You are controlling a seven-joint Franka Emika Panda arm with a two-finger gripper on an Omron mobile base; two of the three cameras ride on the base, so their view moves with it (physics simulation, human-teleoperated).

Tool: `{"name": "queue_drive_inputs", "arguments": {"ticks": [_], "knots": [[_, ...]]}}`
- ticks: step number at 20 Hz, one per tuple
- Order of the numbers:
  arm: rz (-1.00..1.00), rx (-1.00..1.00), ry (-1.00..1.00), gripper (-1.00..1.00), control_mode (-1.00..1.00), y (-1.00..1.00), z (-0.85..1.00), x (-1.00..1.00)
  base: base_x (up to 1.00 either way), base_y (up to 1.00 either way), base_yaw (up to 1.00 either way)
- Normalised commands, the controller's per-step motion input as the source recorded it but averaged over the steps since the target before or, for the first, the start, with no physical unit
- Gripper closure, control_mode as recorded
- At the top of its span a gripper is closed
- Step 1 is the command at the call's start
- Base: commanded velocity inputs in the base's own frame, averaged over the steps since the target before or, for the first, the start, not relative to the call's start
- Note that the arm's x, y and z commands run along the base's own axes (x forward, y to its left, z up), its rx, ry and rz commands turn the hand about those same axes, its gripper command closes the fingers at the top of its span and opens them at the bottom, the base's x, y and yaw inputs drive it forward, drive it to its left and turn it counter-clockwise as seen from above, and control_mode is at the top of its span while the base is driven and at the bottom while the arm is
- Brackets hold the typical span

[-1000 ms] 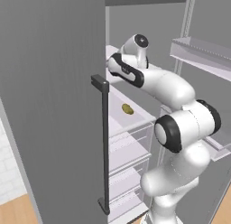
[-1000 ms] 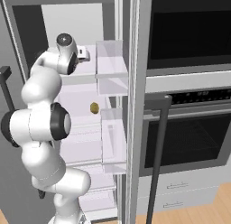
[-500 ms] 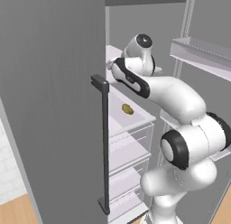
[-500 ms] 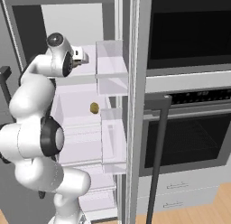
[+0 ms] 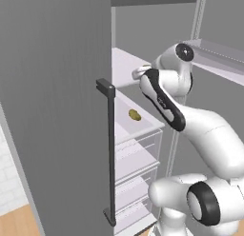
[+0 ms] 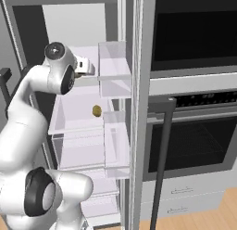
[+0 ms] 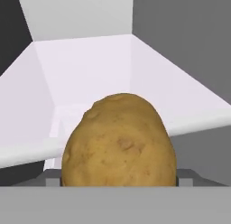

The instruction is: Place one potato and one chicken drumstick in each tupperware on the nearby counter, to pack two identical lunches.

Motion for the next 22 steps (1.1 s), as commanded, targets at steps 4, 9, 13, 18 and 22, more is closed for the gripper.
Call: {"name": "queue_drive_inputs", "arguments": {"ticks": [4, 9, 13, 18, 22], "knots": [[0.00, 0.01, -0.07, 1.00, -1.00, -0.14, 0.01, -1.00, 0.00, 0.00, 0.00], [0.00, 0.00, -0.05, 1.00, -1.00, 0.00, 0.00, -1.00, 0.00, 0.00, 0.00], [0.00, 0.00, -0.05, 1.00, 1.00, 0.00, 0.00, -0.75, -0.25, -0.01, 0.00], [0.00, 0.00, 0.00, 1.00, 1.00, 0.00, 0.00, 0.00, -1.00, -0.03, -0.03], [0.00, 0.00, 0.00, 1.00, 1.00, 0.00, 0.00, 0.00, -1.00, -0.07, -0.05]]}}
